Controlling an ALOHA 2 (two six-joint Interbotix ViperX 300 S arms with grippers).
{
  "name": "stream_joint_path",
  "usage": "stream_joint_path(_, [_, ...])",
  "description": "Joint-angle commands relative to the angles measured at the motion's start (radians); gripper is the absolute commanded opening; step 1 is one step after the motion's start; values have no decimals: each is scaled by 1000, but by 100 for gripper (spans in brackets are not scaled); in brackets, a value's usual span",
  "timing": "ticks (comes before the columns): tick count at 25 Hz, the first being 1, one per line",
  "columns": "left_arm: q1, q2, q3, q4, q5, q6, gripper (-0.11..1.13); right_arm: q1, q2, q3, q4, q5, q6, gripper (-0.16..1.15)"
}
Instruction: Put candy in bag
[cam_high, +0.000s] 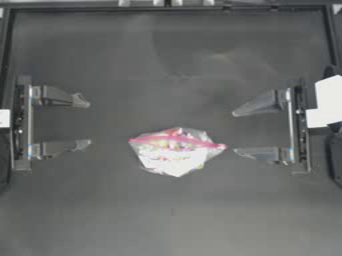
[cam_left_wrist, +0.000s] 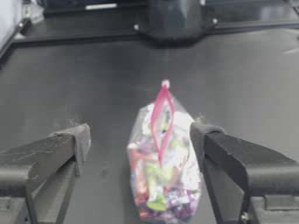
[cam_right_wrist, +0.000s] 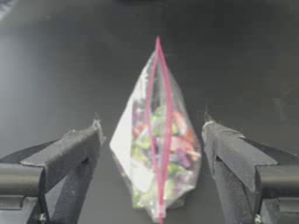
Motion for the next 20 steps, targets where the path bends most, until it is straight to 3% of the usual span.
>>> stream_joint_path(1, [0, -18, -6, 2, -2, 3, 98, -3, -29, 8, -11, -5, -2, 98])
stream_joint_path(20, [-8, -204, 72, -2, 74, -2, 98, -11, -144, 89, -17, -8, -3, 98])
